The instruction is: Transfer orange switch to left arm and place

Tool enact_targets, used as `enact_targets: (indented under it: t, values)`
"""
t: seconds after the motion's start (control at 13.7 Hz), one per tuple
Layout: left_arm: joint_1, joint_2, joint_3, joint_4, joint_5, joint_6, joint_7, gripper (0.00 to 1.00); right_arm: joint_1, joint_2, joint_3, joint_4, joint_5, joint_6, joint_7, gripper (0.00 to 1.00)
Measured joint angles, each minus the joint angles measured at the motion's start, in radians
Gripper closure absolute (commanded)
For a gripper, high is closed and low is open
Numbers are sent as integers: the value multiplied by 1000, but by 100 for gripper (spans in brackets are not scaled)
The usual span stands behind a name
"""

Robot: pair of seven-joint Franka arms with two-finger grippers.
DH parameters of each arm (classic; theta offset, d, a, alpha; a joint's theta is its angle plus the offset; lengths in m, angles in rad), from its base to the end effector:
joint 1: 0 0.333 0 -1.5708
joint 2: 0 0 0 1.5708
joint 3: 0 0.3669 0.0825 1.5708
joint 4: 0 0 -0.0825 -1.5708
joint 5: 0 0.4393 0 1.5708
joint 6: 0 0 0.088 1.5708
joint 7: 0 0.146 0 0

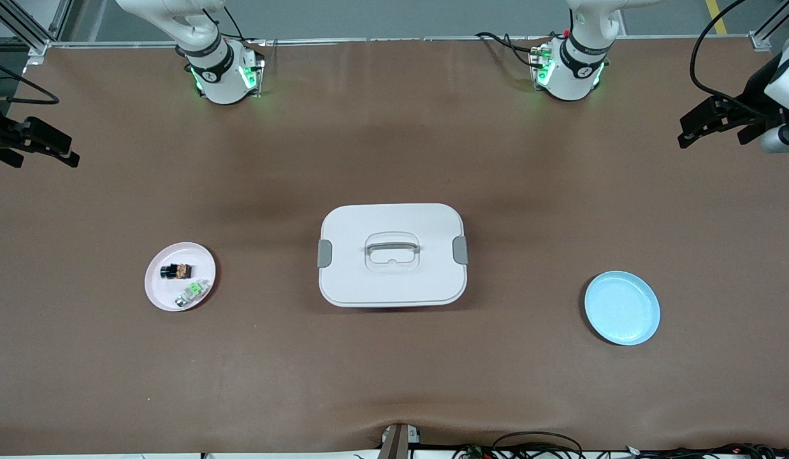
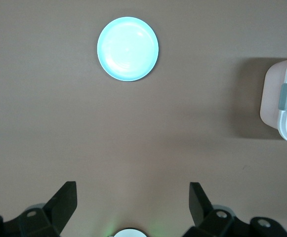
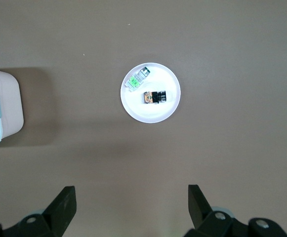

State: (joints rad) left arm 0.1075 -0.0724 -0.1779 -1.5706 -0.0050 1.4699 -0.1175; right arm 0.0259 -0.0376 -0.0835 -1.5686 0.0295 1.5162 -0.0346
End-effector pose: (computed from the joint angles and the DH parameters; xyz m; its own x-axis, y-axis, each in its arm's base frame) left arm 0.5704 -0.0451 0.6699 0.9985 0.0474 -0.0283 0.0471 -0.9988 -0.0112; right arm 0.5894 -0.0305 0.6554 0.9997 -0.0213 -0.0138 -0.0217 -0.9992 -0.0331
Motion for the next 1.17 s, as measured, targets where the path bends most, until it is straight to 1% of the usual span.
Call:
enact_targets:
  t: [0.51,0.73,0.95,1.17]
  values:
    - [3,1,0,0,0,0,0,0,-1,1,-3,0,0,-1,0,0]
    - [5,1,0,0,0,0,0,0,-21,10,-12,0,0,-1,0,0]
    - [6,4,0,0,0,0,0,0,-43,50,-17,0,0,0,0,0]
    - [5,9,0,0,0,0,0,0,-43,120,-16,0,0,6,0,0]
